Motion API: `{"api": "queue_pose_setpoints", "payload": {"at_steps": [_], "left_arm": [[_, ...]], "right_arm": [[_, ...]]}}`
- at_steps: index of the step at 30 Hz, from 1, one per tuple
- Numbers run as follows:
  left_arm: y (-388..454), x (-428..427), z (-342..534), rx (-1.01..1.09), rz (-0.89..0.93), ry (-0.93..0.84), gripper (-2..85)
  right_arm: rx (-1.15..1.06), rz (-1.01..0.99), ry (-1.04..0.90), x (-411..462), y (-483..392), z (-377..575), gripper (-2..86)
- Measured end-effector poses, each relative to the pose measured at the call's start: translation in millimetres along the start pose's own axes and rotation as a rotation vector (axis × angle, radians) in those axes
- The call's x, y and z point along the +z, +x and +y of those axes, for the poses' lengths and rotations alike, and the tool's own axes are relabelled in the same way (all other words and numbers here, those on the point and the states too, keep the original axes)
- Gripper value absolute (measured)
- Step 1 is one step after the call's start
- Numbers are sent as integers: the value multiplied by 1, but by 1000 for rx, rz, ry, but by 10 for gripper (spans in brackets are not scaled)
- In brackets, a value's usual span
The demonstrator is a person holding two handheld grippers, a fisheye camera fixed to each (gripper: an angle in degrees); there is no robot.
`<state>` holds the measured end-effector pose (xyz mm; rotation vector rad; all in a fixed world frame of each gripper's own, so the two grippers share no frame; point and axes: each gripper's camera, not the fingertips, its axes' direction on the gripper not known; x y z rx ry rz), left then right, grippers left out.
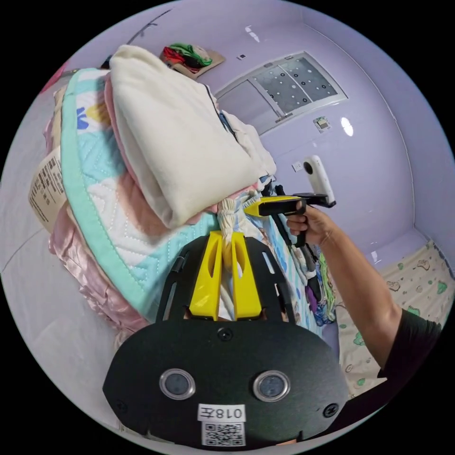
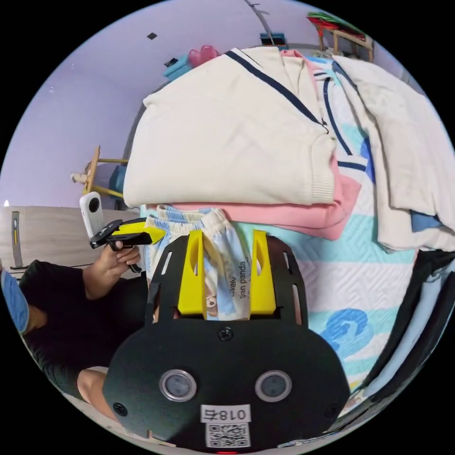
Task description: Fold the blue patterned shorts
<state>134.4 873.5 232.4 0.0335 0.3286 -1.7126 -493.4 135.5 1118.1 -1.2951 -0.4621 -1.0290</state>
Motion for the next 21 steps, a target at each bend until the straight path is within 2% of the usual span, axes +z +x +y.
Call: {"api": "queue_pose_setpoints", "payload": {"at_steps": [2, 6, 9, 14, 21], "left_arm": [[11, 1, -2, 25, -1, -12, 24], [56, -7, 3, 113, -14, -7, 24], [102, -23, 15, 194, -12, 22, 24], [203, -49, 52, 364, 67, 41, 22], [390, -22, 161, 629, 244, -96, 24]], "right_arm": [[-108, -21, -12, -10, -9, 2, 63], [-176, 57, 9, -30, -27, 13, 40], [-216, 35, 118, -63, -39, 42, 38], [-318, 34, 285, -131, -80, 143, 37], [-343, 91, 369, -183, -123, 324, 41]]}}
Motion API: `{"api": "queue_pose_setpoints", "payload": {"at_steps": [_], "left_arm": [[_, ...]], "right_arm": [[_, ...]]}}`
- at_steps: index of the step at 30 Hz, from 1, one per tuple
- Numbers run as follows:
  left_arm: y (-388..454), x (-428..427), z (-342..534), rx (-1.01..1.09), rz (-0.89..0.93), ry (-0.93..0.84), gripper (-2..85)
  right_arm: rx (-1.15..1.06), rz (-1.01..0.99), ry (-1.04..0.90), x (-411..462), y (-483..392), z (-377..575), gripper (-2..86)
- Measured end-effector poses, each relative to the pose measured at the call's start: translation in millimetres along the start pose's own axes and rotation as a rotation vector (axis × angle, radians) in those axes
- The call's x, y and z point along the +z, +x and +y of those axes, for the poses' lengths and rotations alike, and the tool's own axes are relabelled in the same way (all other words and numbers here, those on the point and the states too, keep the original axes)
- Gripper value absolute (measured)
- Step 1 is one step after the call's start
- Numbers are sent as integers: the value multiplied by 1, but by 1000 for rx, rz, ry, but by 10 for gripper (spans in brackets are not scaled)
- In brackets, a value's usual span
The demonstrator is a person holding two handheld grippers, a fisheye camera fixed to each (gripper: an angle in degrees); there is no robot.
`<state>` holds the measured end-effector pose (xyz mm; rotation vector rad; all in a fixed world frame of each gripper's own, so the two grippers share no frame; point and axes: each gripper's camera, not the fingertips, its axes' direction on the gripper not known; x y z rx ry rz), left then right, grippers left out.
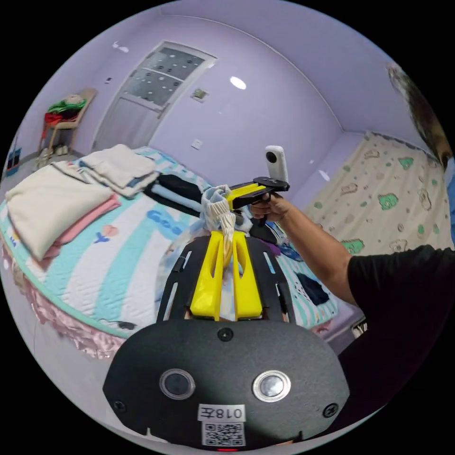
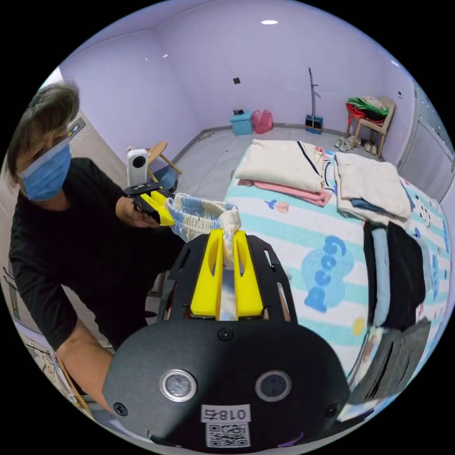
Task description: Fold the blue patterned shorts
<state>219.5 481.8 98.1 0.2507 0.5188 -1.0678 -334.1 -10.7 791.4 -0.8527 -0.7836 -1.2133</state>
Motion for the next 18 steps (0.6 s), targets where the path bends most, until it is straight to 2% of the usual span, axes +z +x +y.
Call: {"api": "queue_pose_setpoints", "payload": {"at_steps": [7, 13, 18], "left_arm": [[165, 154, 36, 165, 23, -210, 29], [229, 258, 81, 226, -45, -383, 31], [258, 283, 69, 233, -31, -386, 31]], "right_arm": [[134, 86, -3, -48, -64, 166, 42], [302, 79, 20, -39, -84, 275, 44], [290, 106, 112, -70, -109, 316, 44]]}}
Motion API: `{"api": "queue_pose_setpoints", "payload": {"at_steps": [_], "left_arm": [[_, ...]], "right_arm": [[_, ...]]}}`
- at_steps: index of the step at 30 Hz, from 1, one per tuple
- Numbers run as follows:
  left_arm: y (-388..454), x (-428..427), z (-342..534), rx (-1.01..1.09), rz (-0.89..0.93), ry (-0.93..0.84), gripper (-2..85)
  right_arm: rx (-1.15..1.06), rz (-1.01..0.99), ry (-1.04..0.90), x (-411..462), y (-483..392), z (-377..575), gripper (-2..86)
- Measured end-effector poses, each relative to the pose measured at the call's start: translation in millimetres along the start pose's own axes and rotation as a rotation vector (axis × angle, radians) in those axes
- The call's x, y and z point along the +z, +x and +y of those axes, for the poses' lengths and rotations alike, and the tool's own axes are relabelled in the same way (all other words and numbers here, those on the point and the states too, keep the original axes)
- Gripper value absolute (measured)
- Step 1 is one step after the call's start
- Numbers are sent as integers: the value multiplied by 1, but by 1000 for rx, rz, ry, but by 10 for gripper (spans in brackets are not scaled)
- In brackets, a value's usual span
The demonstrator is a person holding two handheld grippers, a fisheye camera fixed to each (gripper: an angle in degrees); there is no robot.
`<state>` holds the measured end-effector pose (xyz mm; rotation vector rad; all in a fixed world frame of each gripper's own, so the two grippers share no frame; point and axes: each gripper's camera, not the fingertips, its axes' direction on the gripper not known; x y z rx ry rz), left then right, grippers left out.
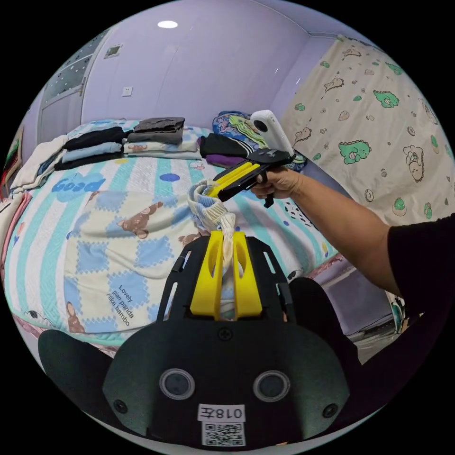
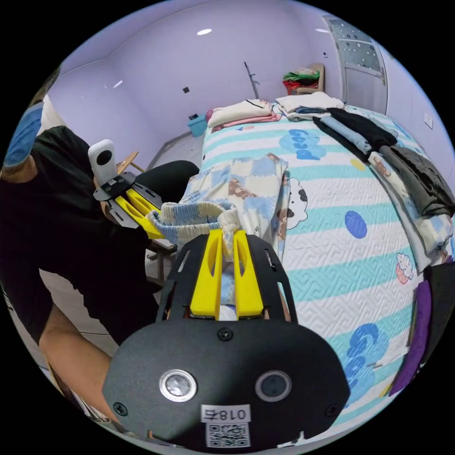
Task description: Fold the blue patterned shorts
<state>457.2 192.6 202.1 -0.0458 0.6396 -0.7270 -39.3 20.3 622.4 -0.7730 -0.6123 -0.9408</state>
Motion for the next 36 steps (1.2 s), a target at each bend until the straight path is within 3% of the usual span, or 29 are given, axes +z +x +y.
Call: {"api": "queue_pose_setpoints", "payload": {"at_steps": [6, 12, 14, 17, 20, 22, 25, 29, 32, 36], "left_arm": [[31, 48, -19, 68, 61, -74, 40], [44, 92, -17, 126, 364, -244, 90], [44, 77, -17, 190, 446, -188, 82], [30, 55, -12, 228, 316, -60, 55], [3, 83, -16, 152, 279, -131, 50], [-14, 125, -14, 108, 268, -322, 54], [-38, 146, -3, 62, 343, -468, 60], [-82, 94, -7, 62, 392, -257, 57], [-145, 41, -21, -4, 240, 13, 51], [-258, 30, -53, -151, 84, 110, 72]], "right_arm": [[46, -5, -27, -32, -4, 49, 60], [267, 23, -138, -57, -3, 113, 111], [360, 73, -22, -88, -12, 142, 103], [449, 178, 198, -124, -34, 166, 93], [403, 145, 382, -128, -64, 163, 82], [441, 86, 319, -109, -67, 155, 77], [667, 110, 72, -70, -54, 170, 74], [705, 60, 325, -99, -67, 205, 88], [729, 121, 513, -128, -68, 223, 119], [811, 149, 449, -130, -40, 234, 154]]}}
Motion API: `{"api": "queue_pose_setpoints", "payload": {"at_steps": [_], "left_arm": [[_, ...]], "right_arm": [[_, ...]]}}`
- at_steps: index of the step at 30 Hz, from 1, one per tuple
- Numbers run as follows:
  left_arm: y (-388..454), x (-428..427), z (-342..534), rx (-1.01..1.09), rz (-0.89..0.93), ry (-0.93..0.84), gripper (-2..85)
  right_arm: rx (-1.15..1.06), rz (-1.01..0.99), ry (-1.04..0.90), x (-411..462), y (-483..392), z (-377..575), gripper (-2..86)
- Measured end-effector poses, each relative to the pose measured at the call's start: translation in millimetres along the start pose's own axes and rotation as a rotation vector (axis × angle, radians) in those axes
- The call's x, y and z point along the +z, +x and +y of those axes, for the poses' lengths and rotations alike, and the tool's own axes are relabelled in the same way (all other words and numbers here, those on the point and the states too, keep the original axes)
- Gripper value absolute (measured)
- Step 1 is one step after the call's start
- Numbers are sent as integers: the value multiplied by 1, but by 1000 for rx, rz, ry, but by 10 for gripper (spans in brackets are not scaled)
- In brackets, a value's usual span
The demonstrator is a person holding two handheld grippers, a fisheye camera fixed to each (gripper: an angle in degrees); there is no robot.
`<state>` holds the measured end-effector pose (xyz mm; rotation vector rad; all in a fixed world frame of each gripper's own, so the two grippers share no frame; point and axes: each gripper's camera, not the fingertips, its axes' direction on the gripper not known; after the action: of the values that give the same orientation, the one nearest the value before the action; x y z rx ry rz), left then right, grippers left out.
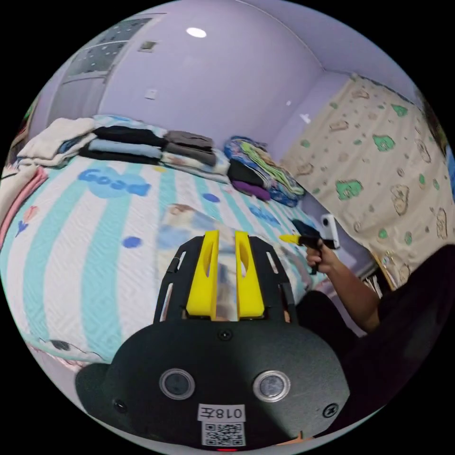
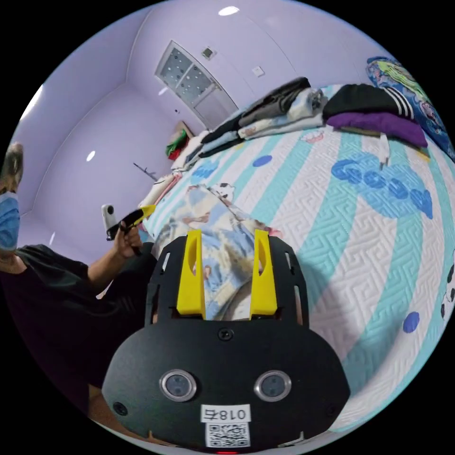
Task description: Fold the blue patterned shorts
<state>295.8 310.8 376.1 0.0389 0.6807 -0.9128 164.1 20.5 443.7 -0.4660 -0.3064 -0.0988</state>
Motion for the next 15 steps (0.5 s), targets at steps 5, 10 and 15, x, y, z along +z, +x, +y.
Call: {"api": "queue_pose_setpoints", "payload": {"at_steps": [5, 10, 15], "left_arm": [[-96, 53, -42, -106, 46, -174, 120], [-135, 128, -59, -79, 142, -426, 139], [-158, 156, -69, -104, 208, -455, 97]], "right_arm": [[88, -42, -86, 14, 32, -7, 163], [95, -177, -84, 5, 42, -3, 159], [99, -237, -102, 9, 46, -8, 151]]}}
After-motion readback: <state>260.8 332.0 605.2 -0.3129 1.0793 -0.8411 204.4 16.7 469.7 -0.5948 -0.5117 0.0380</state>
